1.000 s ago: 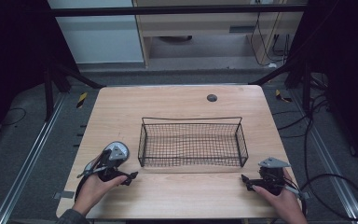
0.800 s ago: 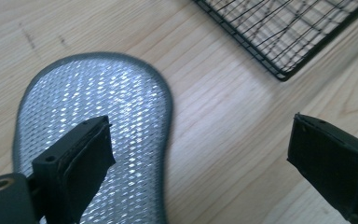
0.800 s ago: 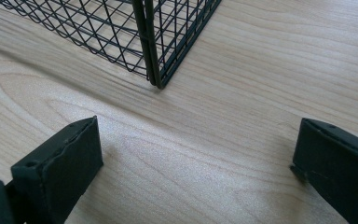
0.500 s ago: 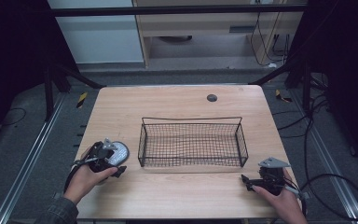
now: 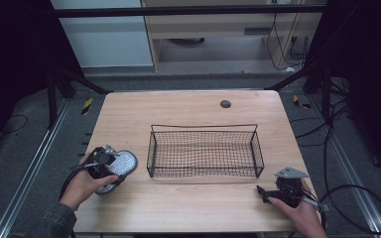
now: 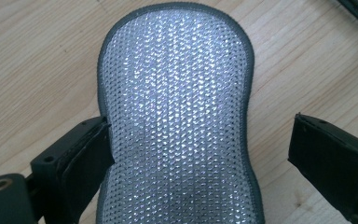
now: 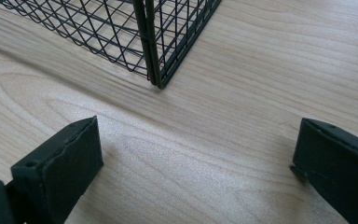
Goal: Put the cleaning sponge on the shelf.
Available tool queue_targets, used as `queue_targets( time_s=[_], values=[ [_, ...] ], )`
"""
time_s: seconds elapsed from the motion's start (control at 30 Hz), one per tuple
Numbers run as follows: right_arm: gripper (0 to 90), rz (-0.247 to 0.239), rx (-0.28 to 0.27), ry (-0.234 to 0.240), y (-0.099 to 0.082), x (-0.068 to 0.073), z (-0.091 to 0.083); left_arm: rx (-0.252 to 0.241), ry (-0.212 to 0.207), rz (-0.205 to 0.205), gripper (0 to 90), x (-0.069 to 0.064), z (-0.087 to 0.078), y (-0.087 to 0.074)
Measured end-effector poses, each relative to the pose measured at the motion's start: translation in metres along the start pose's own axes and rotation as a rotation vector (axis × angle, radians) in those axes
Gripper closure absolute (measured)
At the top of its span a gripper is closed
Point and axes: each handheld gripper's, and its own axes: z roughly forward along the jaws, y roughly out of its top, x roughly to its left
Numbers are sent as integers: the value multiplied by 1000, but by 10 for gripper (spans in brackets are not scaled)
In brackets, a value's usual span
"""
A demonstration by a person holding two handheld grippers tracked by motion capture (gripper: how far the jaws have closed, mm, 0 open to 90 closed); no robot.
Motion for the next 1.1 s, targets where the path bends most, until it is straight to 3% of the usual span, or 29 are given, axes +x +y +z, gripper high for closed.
queue_targets(
  time_s=[0.57,0.77,1.1],
  values=[
    [15,-2,0,0,0,0,0,55,-18,-3,45,7,0,-6],
    [15,-2,-1,0,0,0,0,78,-24,-25,41,12,1,-6],
    [15,-2,-2,2,0,0,0,80,-39,-22,43,15,4,-7]
  ],
)
